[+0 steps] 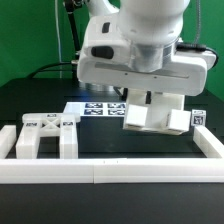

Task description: Assemble chair

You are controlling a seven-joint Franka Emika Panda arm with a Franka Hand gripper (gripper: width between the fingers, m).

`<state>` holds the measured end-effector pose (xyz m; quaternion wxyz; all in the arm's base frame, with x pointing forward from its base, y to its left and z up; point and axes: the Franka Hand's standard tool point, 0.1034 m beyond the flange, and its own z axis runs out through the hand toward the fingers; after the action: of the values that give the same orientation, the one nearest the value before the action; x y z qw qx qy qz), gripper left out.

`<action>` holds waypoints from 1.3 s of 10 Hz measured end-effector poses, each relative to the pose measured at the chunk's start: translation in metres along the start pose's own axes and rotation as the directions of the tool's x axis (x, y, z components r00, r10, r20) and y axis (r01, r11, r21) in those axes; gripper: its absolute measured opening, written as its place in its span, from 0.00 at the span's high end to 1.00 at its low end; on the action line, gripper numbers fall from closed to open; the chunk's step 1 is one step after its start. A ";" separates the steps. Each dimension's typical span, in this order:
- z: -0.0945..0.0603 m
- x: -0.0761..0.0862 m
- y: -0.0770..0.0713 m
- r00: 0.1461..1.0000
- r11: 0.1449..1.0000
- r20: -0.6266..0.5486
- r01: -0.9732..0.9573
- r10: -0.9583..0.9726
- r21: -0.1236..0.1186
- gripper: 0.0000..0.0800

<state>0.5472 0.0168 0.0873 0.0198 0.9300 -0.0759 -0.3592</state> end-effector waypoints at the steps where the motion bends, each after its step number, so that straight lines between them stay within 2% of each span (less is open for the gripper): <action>1: 0.003 0.001 0.001 0.998 1.000 0.059 -0.004 0.004 -0.010 0.59; 3: 0.007 0.007 0.001 0.997 1.000 0.078 -0.005 0.006 -0.017 0.59; 4: 0.007 0.008 0.001 0.997 1.000 0.072 -0.005 0.006 -0.018 0.48; 5: 0.007 0.009 0.001 0.998 1.000 0.069 -0.005 0.006 -0.018 0.48; 6: 0.007 0.009 0.002 0.998 1.000 0.067 -0.005 0.006 -0.018 0.31; 7: 0.007 0.011 0.001 0.998 1.000 0.061 -0.005 0.006 -0.018 0.21; 11: 0.006 0.013 0.002 0.999 1.000 0.053 -0.002 0.003 -0.016 0.19; 13: 0.003 0.021 0.007 0.999 1.000 0.042 0.009 -0.008 -0.009 0.19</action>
Offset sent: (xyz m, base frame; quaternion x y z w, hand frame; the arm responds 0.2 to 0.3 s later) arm 0.0000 0.0000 0.0000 0.0000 0.0000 0.0000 1.0000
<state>0.5590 0.0063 0.0719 0.0208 0.9225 -0.0708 -0.3790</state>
